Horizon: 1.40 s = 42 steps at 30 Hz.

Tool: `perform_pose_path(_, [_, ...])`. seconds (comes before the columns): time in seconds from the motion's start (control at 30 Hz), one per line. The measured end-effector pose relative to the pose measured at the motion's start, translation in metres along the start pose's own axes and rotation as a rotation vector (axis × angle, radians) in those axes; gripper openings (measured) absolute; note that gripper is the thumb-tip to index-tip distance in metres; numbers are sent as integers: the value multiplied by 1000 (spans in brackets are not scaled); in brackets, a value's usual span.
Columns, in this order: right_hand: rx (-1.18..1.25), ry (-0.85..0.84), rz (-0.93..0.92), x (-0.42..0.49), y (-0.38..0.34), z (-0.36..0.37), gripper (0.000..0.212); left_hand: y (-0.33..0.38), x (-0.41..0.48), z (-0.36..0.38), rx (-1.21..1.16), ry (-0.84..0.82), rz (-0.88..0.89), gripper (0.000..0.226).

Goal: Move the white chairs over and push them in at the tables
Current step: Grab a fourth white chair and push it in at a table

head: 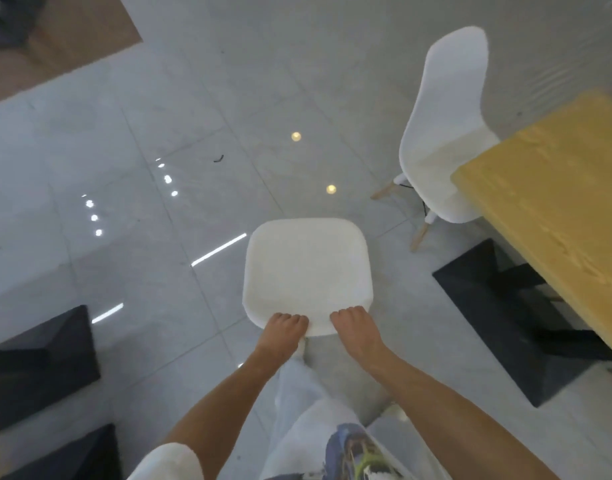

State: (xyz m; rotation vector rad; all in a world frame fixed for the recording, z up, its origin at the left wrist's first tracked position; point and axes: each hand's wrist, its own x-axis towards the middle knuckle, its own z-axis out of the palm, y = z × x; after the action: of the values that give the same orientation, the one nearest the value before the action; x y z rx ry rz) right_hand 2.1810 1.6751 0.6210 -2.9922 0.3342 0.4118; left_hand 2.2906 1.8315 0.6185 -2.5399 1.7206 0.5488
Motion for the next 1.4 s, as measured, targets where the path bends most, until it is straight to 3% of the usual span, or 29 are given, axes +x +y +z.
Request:
perform_pose_path(0.07, [0, -28, 41, -44, 18, 17, 44, 43, -4, 9, -28, -26, 67, 21])
perform_pose_path(0.2, [97, -61, 250, -117, 40, 30, 44, 111, -3, 7, -56, -243, 152, 47])
perform_pose_path(0.3, [174, -91, 412, -158, 35, 35, 43, 141, -6, -1, 77, -309, 279, 40])
perform_pose_path(0.43, [272, -244, 606, -190, -11, 29, 31, 140, -16, 0, 189, -352, 454, 39])
perform_pose_path(0.57, [345, -248, 827, -205, -70, 44, 36, 121, -38, 2, 205, -345, 683, 34])
perform_pose_path(0.63, [395, -194, 901, -212, -98, 56, 45, 116, -52, 19, 257, -442, 755, 44])
perform_pose_path(0.73, [371, -68, 1032, -224, -131, 92, 46, 109, -69, 50, 335, -426, 824, 46])
perform_pose_path(0.9, [352, -81, 1126, -243, -170, 124, 38, 110, -100, 69, 239, -465, 915, 41])
perform_pose_path(1.07, [314, -61, 1136, -236, -191, 127, 36, 88, -105, 87, 228, -417, 948, 68])
perform_pose_path(1.17, [384, -95, 1170, -229, -203, 129, 37, 85, -112, 92, 192, -374, 886, 71])
perform_pose_path(1.4, [328, 194, 955, -239, -184, 139, 30, 91, -101, 83, 241, -298, 961, 63])
